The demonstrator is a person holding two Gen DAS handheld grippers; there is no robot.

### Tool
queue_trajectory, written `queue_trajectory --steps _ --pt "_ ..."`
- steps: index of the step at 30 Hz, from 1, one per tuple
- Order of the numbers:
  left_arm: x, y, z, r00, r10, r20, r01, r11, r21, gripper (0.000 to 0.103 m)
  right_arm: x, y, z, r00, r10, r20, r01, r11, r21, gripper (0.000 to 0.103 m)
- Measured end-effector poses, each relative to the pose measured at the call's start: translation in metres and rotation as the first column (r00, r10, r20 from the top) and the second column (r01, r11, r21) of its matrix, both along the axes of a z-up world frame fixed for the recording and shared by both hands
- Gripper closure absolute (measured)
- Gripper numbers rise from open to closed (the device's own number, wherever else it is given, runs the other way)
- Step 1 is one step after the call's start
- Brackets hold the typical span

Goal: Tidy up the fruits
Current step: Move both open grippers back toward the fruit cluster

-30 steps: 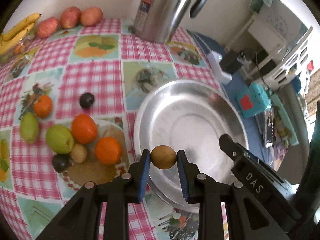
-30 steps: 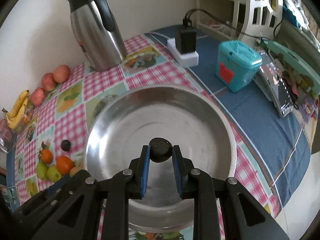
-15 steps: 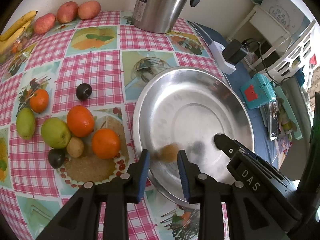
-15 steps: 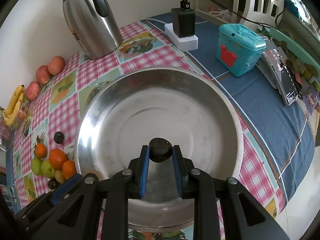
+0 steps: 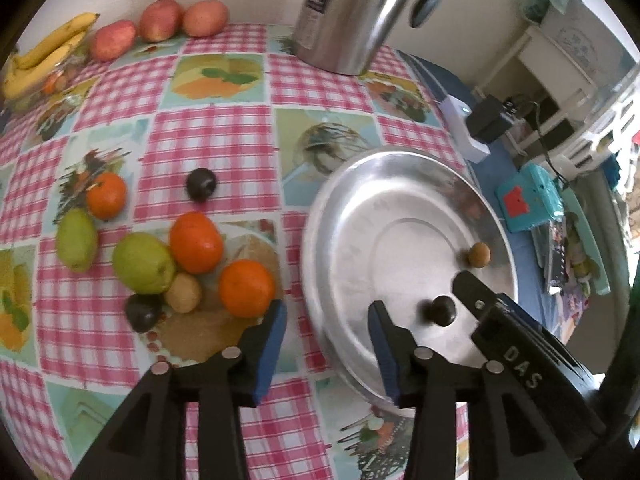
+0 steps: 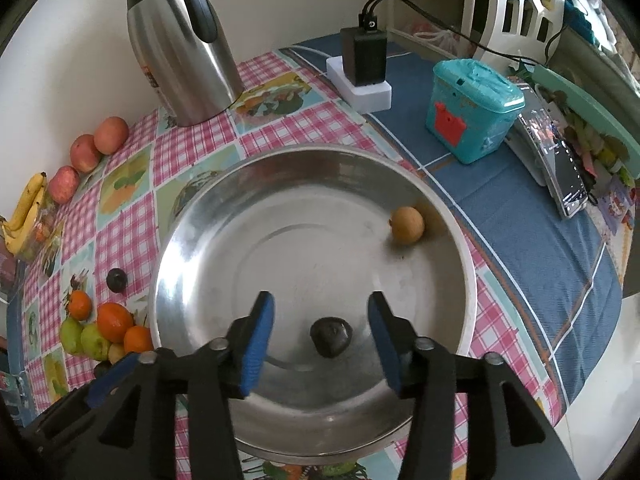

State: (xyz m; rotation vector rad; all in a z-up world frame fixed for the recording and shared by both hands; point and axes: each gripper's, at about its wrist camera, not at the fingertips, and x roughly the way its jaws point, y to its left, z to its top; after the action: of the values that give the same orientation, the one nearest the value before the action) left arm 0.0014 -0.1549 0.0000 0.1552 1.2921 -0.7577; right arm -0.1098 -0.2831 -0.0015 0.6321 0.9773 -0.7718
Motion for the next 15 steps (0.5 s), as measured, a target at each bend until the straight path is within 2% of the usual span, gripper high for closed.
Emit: queue_trajectory --steps 2,6,11,15 --pt "0.007 0.006 0.000 0.999 0.037 -0.004 -0.037 0.999 0.018 0.045 0.001 0.001 0.000 1.000 0.002 -0.005 -0.002 1.000 -0.005 0.048" --pt "0.022 0.022 0.003 0.993 0.114 0.011 -0.114 0.992 0.052 0.043 0.002 0.004 0.001 1.000 0.014 -0.004 -0.014 1.000 -0.006 0.048" --pt "0.041 0.050 0.002 0.974 0.224 0.022 -0.225 0.970 0.090 0.041 0.007 0.014 0.003 0.999 0.045 -0.004 -0.045 0.999 -0.013 0.048" --pt "0.056 0.072 0.007 0.954 0.299 0.034 -0.301 0.951 0.079 0.041 0.014 0.026 0.006 0.996 0.083 0.009 -0.083 0.996 -0.010 0.048"
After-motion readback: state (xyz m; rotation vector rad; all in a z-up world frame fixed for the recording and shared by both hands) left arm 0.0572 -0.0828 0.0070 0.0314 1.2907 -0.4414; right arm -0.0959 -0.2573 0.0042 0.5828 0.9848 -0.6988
